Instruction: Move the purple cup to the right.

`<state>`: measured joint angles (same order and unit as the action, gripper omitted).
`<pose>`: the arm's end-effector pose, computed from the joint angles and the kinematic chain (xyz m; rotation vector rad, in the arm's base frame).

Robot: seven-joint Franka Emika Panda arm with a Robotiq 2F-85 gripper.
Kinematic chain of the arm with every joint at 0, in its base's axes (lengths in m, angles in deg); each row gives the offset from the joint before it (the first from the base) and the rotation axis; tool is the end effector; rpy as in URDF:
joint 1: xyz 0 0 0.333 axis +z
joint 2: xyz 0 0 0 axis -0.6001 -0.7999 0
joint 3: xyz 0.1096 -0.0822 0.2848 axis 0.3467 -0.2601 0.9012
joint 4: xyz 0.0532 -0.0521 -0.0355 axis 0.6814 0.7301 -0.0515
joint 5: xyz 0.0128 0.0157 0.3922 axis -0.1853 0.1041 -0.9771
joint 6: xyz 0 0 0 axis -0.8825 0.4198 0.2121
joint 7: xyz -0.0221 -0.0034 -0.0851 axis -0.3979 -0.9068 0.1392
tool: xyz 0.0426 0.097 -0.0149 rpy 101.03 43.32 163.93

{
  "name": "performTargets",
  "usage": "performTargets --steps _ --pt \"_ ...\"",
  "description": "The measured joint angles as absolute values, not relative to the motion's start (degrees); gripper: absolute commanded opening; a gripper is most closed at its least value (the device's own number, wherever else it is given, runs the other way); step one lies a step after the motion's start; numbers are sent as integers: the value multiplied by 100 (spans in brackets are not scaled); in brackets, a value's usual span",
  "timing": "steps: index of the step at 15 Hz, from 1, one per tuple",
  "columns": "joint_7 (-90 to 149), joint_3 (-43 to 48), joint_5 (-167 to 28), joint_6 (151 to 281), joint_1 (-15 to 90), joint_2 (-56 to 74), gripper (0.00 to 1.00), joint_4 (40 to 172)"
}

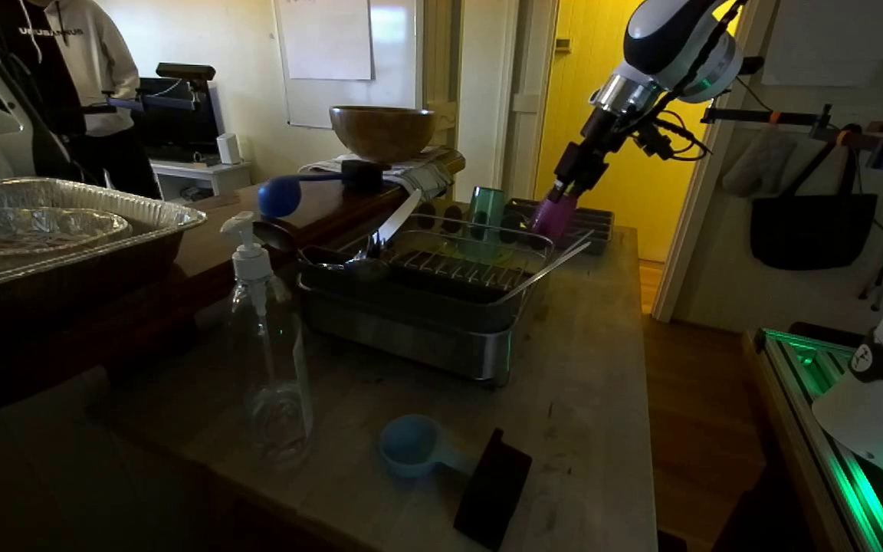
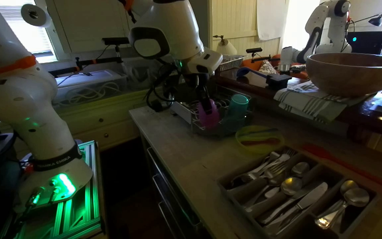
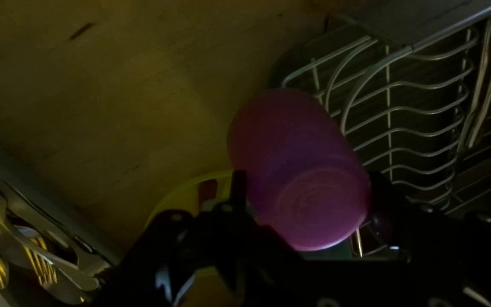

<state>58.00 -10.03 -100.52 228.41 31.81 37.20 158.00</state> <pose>0.4298 -0.1809 0.3710 -2.8016 0.4949 -0.5123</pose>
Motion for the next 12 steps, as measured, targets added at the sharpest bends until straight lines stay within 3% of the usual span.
performTargets --steps 6,7,8,12 --pt "5800 -906 -10259 22841 3204 3353 46 15764" --pt "5800 -887 -10283 22841 3204 3290 63 15750" --pt "5800 -870 -10306 22841 3203 3238 92 15734" --pt "5796 -835 -10360 22845 3187 3156 100 15672"
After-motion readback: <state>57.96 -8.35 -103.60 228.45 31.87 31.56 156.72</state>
